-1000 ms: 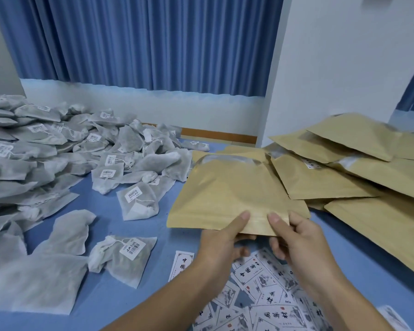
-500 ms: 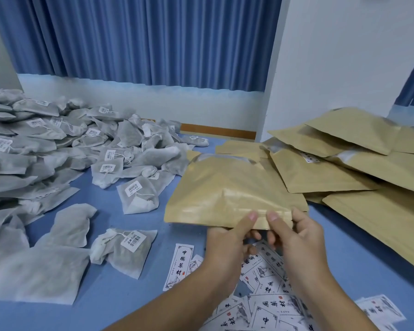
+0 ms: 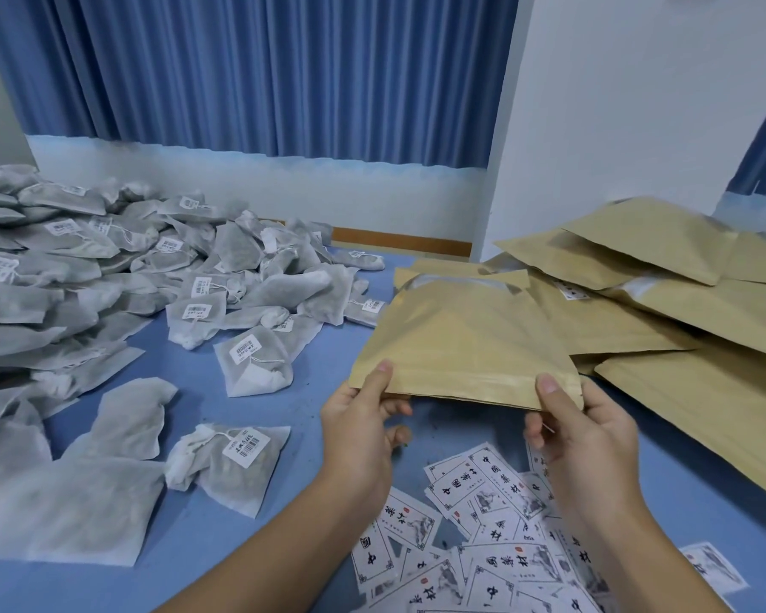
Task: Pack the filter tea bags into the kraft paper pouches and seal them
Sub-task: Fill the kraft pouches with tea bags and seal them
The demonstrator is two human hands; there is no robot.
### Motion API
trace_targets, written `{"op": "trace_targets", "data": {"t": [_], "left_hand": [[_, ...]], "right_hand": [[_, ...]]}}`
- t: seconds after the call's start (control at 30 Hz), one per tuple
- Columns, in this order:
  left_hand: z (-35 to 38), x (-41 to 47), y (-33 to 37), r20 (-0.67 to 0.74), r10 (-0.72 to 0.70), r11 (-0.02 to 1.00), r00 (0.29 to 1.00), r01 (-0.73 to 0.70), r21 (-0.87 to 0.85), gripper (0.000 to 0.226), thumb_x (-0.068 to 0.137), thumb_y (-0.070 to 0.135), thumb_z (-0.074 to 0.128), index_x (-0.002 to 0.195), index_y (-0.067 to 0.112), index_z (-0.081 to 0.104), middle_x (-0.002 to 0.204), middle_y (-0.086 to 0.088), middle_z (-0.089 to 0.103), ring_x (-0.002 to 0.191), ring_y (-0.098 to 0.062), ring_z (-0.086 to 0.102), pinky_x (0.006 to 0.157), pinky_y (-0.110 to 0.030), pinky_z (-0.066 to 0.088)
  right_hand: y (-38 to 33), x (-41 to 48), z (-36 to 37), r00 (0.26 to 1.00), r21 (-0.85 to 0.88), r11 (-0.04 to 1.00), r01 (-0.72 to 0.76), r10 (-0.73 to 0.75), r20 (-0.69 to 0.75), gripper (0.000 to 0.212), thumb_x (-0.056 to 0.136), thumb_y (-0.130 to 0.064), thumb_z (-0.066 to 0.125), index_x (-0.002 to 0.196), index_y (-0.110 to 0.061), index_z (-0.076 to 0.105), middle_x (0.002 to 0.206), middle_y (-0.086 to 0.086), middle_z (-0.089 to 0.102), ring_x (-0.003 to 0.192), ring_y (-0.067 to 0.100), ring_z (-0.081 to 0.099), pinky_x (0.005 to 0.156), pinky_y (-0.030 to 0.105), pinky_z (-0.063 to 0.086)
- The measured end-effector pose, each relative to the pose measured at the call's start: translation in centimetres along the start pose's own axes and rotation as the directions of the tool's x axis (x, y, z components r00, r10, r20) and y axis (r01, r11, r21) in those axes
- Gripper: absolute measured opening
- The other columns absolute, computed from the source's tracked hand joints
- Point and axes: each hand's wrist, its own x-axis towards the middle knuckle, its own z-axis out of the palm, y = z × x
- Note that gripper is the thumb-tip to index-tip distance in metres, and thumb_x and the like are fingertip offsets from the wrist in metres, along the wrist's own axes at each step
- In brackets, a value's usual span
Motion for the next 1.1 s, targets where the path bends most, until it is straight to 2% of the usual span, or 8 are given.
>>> {"op": "trace_targets", "data": {"t": [0.23,0.33,0.4,0.47,0.6,0.77,0.93,1.1], "left_hand": [[-0.7,0.6,0.2,0.06,-0.006,0.998,0.998,0.003,0.059,0.01,0.096,0.021,0.065,0.092,0.012,0.063,0.071,-0.005,0.058,0.051,-0.009,0.044,0.035,-0.018,0.024],[-0.6,0.4,-0.1,0.065,0.018,0.999,0.998,-0.021,0.045,0.018,0.096,0.017,0.065,0.079,0.014,0.062,0.062,-0.002,0.053,0.048,-0.007,0.037,0.036,-0.017,0.021],[-0.3,-0.1,-0.6,0.053,0.05,0.997,0.997,-0.053,0.063,0.028,0.095,0.019,0.067,0.068,0.019,0.065,0.06,-0.002,0.053,0.046,-0.007,0.035,0.037,-0.018,0.02],[0.3,-0.8,-1.4,0.06,0.08,0.992,0.995,-0.085,0.089,0.029,0.095,0.021,0.068,0.065,0.02,0.066,0.061,-0.003,0.054,0.046,-0.009,0.037,0.037,-0.02,0.022],[1.1,-2.1,-2.9,0.126,0.035,0.993,0.991,-0.049,0.107,0.015,0.091,0.021,0.073,0.08,0.011,0.069,0.064,-0.007,0.058,0.047,-0.012,0.043,0.038,-0.021,0.027],[1.4,-2.8,-3.5,0.128,-0.031,0.998,0.991,0.024,0.053,0.023,0.09,0.012,0.074,0.07,0.005,0.065,0.059,-0.011,0.048,0.041,-0.013,0.048,0.037,-0.018,0.04],[1.4,-2.9,-3.3,0.136,-0.036,0.998,0.99,0.029,0.053,0.024,0.09,0.01,0.072,0.067,0.007,0.065,0.058,-0.011,0.047,0.04,-0.015,0.049,0.036,-0.018,0.039],[1.5,-3.0,-3.3,0.142,-0.033,0.999,0.989,0.028,0.039,0.018,0.091,0.006,0.068,0.074,0.007,0.063,0.054,-0.007,0.044,0.035,-0.011,0.043,0.035,-0.017,0.035]], "right_hand": [[0.3,0.4,-0.4,0.998,0.019,0.998,-0.058,0.058,-0.016,0.018,0.094,-0.014,0.066,0.077,-0.017,0.065,0.065,-0.004,0.055,0.051,0.014,0.046,0.046,0.021,0.039],[0.5,0.7,-0.3,0.989,0.059,0.991,-0.119,0.124,-0.086,0.012,0.094,-0.012,0.065,0.082,-0.012,0.064,0.064,-0.003,0.054,0.051,0.011,0.046,0.045,0.019,0.041],[0.7,0.8,0.0,0.966,0.154,0.971,-0.183,0.207,-0.152,0.006,0.094,-0.011,0.065,0.089,-0.011,0.064,0.066,-0.003,0.057,0.051,0.009,0.046,0.044,0.018,0.041],[0.9,0.5,0.8,0.942,0.243,0.943,-0.227,0.276,-0.19,0.005,0.093,-0.014,0.067,0.096,-0.011,0.065,0.069,-0.003,0.063,0.052,0.009,0.05,0.042,0.019,0.041],[1.7,-0.9,3.0,0.944,0.175,0.941,-0.29,0.311,-0.108,0.01,0.086,-0.011,0.074,0.089,-0.01,0.065,0.07,0.002,0.063,0.054,0.011,0.054,0.042,0.02,0.042],[2.4,-2.2,4.8,0.946,0.103,0.941,-0.322,0.325,-0.017,0.016,0.086,-0.01,0.074,0.083,0.001,0.062,0.06,0.011,0.05,0.051,0.022,0.052,0.049,0.029,0.041],[2.5,-2.5,4.9,0.943,0.09,0.941,-0.327,0.331,-0.032,0.019,0.085,-0.009,0.075,0.078,0.0,0.059,0.059,0.01,0.046,0.052,0.022,0.048,0.055,0.032,0.038],[2.2,-2.6,4.9,0.942,0.109,0.938,-0.328,0.333,-0.036,0.014,0.085,-0.009,0.074,0.091,0.001,0.066,0.06,0.009,0.05,0.059,0.024,0.049,0.052,0.031,0.04]]}}
